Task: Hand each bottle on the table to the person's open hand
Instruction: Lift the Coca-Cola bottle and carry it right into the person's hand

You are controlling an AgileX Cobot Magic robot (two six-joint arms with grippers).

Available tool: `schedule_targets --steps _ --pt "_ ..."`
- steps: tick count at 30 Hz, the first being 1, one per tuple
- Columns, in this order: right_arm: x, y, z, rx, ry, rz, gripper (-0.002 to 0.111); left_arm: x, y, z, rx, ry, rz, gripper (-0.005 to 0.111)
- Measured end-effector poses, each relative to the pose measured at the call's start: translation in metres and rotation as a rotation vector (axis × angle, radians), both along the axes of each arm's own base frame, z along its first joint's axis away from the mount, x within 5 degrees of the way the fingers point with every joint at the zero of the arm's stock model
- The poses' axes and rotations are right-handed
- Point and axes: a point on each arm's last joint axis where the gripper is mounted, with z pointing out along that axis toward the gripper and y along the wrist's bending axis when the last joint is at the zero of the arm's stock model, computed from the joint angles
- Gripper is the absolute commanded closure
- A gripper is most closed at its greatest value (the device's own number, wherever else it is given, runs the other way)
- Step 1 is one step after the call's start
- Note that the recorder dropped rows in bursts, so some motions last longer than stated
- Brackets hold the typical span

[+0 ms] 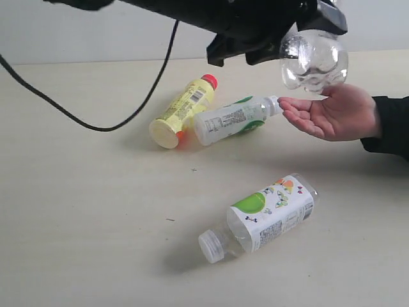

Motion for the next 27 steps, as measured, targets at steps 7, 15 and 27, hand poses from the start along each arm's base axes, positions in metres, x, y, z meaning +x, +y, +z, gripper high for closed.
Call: schedule_targets --steps 7,15,27 --pt "0.000 0.000 0.000 0.000 0.000 0.000 0.108 0.025 -0.019 -0.051 -0.027 0.121 0.137 0.107" --pt "0.000 0.000 0.000 0.000 0.000 0.000 0.108 0.034 -0.042 -0.110 -0.014 0.267 0.183 0.107" --pt "0.000 0.000 0.000 0.000 0.000 0.000 0.108 0.034 -0.073 -0.135 -0.039 0.326 0.162 0.107"
